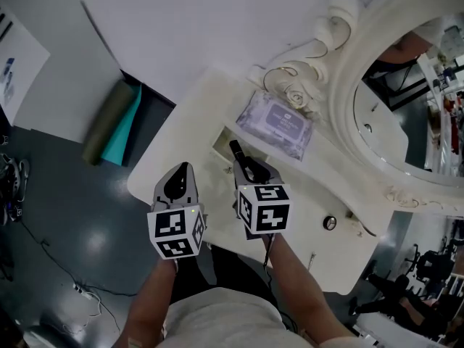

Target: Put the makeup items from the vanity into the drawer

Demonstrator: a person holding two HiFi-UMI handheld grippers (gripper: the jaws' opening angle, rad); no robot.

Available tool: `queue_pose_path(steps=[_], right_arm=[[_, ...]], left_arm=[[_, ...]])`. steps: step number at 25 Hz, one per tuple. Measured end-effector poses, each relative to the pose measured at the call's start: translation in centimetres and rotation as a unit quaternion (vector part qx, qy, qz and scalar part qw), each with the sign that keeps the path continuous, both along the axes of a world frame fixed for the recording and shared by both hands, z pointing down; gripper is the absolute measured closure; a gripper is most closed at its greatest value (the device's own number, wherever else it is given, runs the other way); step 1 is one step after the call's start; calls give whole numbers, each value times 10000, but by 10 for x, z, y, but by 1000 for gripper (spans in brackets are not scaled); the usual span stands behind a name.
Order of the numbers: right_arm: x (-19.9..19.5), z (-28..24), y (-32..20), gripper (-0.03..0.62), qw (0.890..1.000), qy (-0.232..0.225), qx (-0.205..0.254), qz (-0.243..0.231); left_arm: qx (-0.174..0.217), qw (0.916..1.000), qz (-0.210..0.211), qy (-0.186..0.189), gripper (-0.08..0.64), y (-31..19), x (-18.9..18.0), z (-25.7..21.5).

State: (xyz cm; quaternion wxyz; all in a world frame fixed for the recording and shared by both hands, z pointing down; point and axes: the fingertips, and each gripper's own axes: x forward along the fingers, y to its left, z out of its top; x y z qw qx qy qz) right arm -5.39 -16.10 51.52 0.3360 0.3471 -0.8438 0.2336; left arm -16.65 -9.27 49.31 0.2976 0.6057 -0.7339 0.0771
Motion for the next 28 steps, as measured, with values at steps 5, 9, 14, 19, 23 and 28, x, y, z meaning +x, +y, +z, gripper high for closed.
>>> queue_pose_path(steps=[5,9,14,19,23,28], right_arm=[[2,3,-2,491,9999,-51,-65,104],[3,1,-2,488,9997,-121,-75,173],[5,-4,-3,451,9993,-224,-9,283],[12,-10,-2,445,9987,-260,79,422],[18,-15,1,443,9982,-280,150,502],[26,-24,7,443,9973,-319,260,613]], left_arm=[[-2,10000,59,13,550,-1,3,1],[-21,9999,97,15,549,0,4,1],[-17,9999,129,6,550,2,4,1],[16,9998,198,-3,549,4,7,-2],[40,9997,260,-16,549,7,11,-5],[131,9992,373,-46,549,12,19,-13]])
